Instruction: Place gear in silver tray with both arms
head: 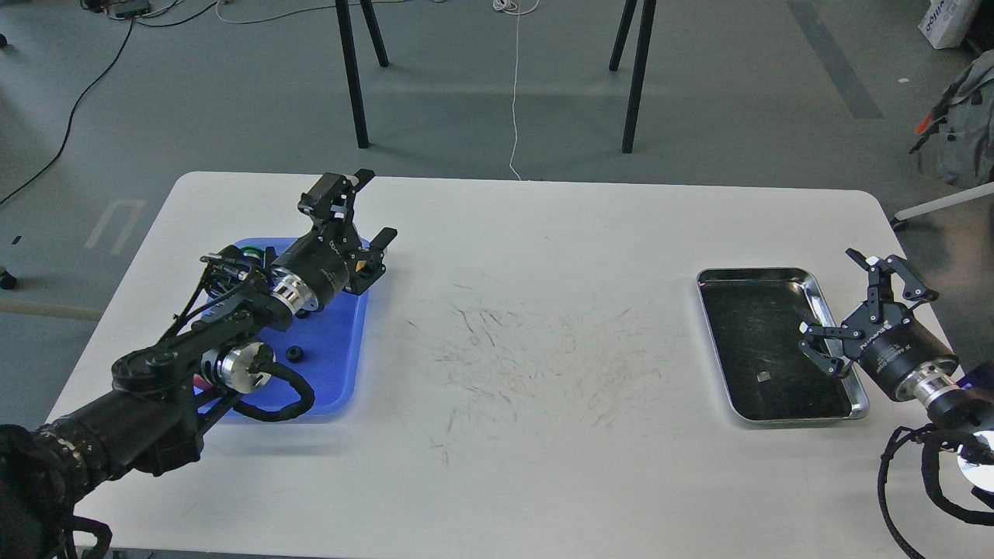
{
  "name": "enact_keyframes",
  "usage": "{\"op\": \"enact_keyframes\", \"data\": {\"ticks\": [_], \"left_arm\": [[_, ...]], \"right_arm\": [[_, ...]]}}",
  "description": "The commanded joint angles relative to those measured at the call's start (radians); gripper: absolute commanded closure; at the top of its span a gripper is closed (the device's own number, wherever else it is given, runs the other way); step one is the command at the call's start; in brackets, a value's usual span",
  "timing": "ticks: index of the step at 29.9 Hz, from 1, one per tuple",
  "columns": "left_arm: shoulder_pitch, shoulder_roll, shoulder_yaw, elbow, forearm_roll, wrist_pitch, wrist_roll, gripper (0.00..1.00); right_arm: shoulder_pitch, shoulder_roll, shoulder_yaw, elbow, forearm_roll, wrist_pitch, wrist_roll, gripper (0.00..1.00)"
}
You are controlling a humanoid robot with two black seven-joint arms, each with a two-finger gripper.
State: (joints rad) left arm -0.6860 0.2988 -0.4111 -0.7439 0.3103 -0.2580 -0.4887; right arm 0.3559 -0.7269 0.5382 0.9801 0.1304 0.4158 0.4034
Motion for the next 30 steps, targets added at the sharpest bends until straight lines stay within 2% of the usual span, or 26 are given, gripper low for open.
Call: {"op": "enact_keyframes", "data": {"ticks": [1,11,16,30], "left_arm": [[0.0,0.0,0.0,0.001,0.001,0.002,0.0,0.0],[-0.003,-0.006,-0.014,0.003,-0.007,0.006,0.0,0.0],[-0.003,-0.006,-0.012,0.001,-0.01,0.043,0.0,0.0],[-0.003,-0.003,-0.014,-0.003,-0.013,0.043,0.0,0.0]], "right_arm": [[0.0,0.0,0.002,0.0,0.0,0.0,0.0,0.01],[-0.011,-0.002,0.009,0.0,0.0,0.0,0.0,0.01],[-0.011,-0.002,0.012,0.0,0.0,0.0,0.0,0.01],[-0.011,0.0,0.011,-0.001,0.0,0.0,0.0,0.01]]}}
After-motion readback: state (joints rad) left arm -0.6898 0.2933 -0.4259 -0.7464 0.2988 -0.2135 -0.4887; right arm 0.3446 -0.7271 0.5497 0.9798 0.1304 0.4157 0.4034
